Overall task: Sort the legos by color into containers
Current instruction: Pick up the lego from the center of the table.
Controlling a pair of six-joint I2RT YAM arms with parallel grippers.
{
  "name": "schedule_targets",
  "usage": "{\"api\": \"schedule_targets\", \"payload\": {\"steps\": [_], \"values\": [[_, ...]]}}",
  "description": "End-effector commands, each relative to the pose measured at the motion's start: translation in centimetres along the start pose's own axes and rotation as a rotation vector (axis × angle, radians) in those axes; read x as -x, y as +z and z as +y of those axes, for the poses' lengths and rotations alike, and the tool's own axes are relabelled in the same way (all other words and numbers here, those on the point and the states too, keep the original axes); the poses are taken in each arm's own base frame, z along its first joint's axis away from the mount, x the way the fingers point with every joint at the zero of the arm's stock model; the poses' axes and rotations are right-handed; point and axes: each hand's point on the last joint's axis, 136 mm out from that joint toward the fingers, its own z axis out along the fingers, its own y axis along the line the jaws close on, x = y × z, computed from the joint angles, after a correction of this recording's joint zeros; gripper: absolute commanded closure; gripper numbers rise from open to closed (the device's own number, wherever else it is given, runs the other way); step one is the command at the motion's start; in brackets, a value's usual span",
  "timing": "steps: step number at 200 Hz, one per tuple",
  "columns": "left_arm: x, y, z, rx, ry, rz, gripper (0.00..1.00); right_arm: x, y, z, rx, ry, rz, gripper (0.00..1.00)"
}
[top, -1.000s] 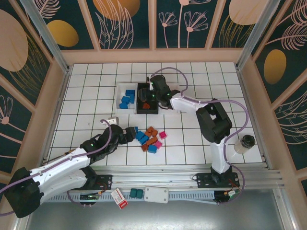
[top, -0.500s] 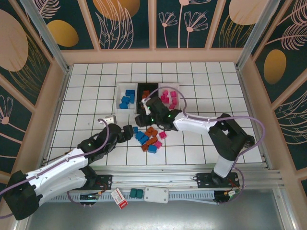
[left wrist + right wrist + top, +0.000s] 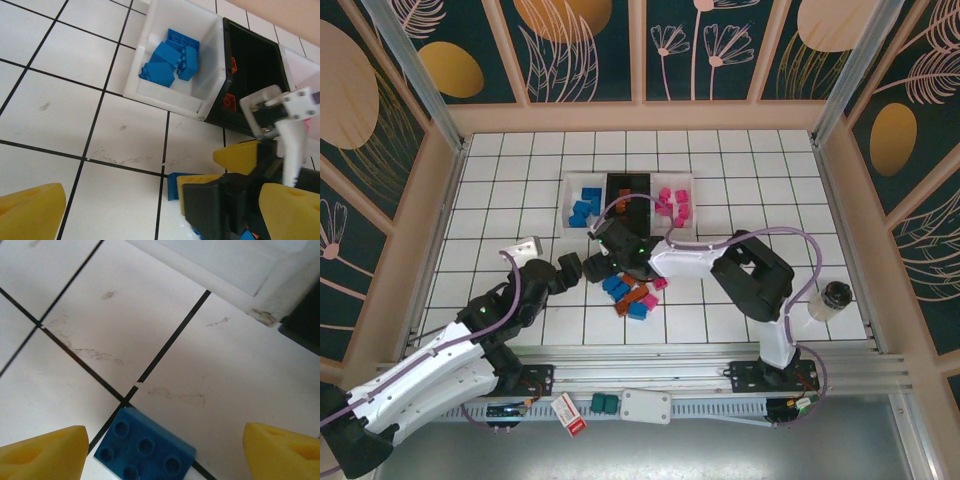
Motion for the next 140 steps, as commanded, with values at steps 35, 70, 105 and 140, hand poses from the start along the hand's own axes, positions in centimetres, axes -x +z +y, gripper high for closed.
{"api": "schedule_targets", "payload": {"steps": [35,70,105,140], "values": [[-0.1,-0.2,1.0,0.043,0.008,-0.002,0.01,-1.8,1.7,0.3,-0.078,-0.061,0.077,0.19],[0.3,-0.3,0.9,0.041,0.007,-0.013,0.01,-2.5,2.5,0.6,-0.082,-0.091,0.104,0.27],[0.3,-0.4,0.8,0.037,0.006,-0.012,0.01,-1.7,2.2,1.5,-0.044,-0.111,0.067,0.44],[0.3,-0.5,0.9,0.039,0.004,-0.01,0.01,1.6,-0.1,2.9,0.038,-0.108,-0.067,0.53]]}}
